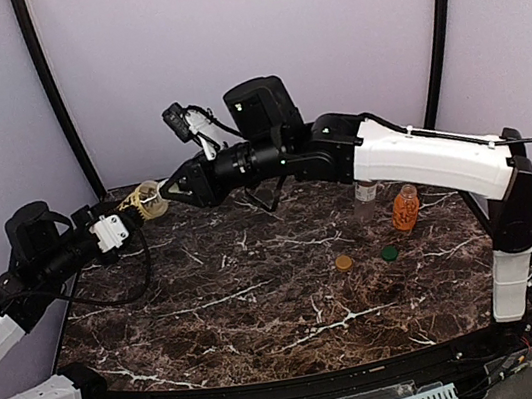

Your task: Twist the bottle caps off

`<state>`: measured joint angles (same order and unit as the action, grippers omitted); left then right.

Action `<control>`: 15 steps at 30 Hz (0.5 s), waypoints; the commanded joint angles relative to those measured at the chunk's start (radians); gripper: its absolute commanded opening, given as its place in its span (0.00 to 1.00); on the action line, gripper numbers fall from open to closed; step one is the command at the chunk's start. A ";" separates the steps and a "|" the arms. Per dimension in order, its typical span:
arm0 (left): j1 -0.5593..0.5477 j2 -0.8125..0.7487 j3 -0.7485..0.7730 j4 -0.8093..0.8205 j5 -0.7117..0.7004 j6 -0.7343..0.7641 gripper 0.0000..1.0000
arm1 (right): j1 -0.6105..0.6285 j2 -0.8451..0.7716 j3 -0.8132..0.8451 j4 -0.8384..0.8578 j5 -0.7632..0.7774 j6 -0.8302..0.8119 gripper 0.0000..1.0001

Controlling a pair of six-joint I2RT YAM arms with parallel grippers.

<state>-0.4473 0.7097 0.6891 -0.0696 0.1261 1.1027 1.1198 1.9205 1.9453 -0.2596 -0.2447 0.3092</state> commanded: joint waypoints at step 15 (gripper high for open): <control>-0.010 0.000 0.118 -0.686 0.536 0.050 0.34 | 0.242 -0.098 -0.178 -0.135 0.275 -1.402 0.00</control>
<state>-0.4370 0.7006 0.7830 -0.6716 0.5457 1.1126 1.3258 1.8076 1.7828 -0.4305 -0.0826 -0.7971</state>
